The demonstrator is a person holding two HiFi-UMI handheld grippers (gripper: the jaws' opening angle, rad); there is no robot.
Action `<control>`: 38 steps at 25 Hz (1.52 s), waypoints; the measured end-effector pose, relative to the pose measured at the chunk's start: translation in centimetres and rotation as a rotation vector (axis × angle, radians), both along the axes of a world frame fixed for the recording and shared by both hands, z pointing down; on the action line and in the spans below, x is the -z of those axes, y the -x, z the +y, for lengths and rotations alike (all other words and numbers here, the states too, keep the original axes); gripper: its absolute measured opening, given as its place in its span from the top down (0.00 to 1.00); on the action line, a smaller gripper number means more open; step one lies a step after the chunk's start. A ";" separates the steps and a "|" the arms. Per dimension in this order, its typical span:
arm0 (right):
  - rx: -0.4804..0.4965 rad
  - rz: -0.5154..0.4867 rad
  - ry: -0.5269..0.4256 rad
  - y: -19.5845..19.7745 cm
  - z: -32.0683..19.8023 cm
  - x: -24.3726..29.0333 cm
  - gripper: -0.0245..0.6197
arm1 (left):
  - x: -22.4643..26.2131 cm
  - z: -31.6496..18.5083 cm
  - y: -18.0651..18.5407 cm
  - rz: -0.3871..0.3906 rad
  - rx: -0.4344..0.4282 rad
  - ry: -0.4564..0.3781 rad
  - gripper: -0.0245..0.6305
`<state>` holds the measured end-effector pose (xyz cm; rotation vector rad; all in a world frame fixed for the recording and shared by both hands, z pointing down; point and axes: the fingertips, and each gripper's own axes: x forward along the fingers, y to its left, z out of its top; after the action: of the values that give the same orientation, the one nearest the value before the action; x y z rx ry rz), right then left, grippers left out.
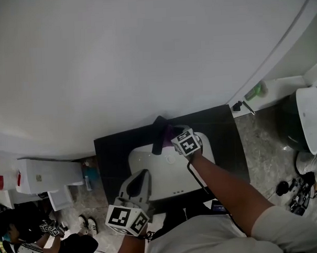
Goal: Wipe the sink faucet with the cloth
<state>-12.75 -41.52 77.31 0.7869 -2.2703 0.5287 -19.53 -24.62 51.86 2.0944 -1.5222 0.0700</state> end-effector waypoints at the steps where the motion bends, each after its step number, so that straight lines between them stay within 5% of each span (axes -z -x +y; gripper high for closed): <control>1: 0.021 0.030 0.041 0.1 0.3 -1.7 0.87 | -0.1 0.1 0.0 -0.003 -0.001 0.004 0.95; 6: 0.073 -0.005 0.055 -0.3 1.1 -0.4 0.87 | 0.7 0.9 -0.6 -0.010 0.000 -0.010 0.95; 13: 0.146 -0.359 -0.174 -2.9 9.6 23.3 0.86 | 4.9 2.6 -2.1 -0.025 0.007 -0.062 0.95; 20: 0.120 -0.520 -0.327 -7.0 16.6 39.5 0.86 | 13.7 3.0 -4.5 -0.063 -0.038 -0.234 0.95; 25: 0.106 -0.557 -0.386 -8.1 19.7 42.8 0.86 | 17.0 4.1 -5.8 -0.109 -0.045 -0.312 0.95; 38: 0.108 -0.532 -0.458 -7.9 22.4 44.3 0.87 | 18.0 5.6 -6.7 -0.128 -0.080 -0.338 0.95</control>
<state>-4.87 -19.15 33.04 0.7981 -2.9718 0.1714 -12.82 -19.06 33.85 2.4578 -1.6156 -0.0267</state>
